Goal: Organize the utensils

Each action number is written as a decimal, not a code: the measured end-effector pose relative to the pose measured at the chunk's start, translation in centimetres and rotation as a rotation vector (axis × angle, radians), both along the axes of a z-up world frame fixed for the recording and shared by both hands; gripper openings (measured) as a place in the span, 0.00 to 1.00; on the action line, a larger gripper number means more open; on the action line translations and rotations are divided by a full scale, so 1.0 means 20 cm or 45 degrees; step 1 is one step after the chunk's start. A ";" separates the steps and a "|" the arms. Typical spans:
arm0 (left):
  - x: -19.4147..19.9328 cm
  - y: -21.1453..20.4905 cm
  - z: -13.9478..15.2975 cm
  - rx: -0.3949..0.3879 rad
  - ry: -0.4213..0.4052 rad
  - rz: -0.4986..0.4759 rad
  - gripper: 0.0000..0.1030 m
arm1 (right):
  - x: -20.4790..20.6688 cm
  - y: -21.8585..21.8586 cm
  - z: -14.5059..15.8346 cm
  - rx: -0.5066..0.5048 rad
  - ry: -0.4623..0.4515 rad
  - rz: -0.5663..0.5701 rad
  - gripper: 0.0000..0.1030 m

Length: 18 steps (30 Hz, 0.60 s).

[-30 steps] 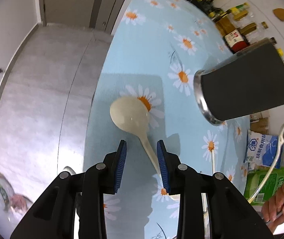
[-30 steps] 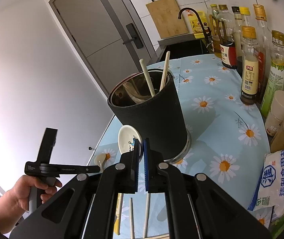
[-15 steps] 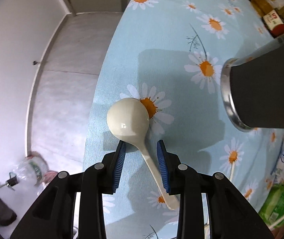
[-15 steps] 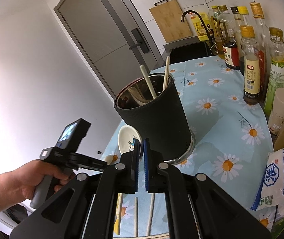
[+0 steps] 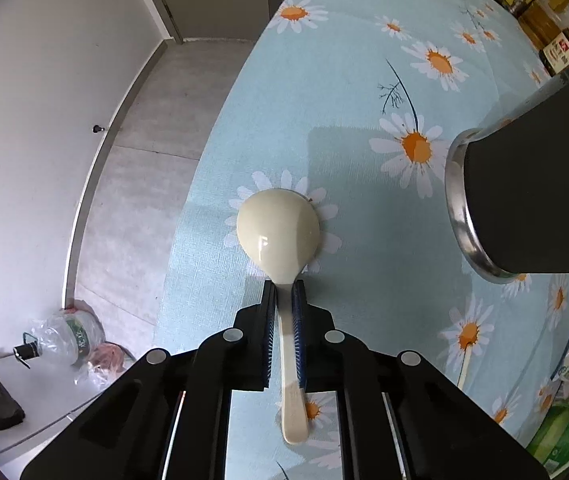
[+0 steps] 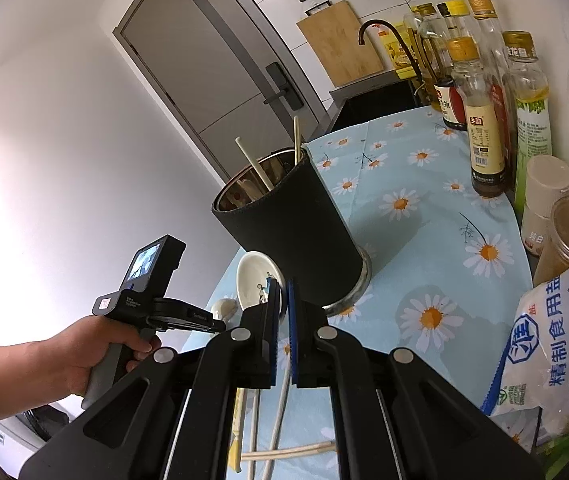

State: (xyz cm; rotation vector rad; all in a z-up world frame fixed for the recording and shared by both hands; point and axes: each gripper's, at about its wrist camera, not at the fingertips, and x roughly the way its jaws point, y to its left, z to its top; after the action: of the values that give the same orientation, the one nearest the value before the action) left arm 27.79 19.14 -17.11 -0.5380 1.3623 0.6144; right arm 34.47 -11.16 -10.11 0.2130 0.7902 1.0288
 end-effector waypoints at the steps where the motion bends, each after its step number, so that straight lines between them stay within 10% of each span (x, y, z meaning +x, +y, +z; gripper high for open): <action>1: 0.00 0.00 0.00 -0.001 -0.007 0.000 0.07 | 0.00 -0.01 0.00 -0.001 -0.001 0.005 0.05; 18: -0.18 -0.05 0.05 -0.095 -0.274 -0.131 0.06 | -0.07 0.09 0.06 -0.074 -0.070 0.002 0.05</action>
State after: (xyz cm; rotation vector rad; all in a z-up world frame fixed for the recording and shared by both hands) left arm 24.23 18.04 -16.17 -0.5735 1.2038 0.4111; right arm 33.10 -9.27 -8.82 0.1337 0.7691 1.0079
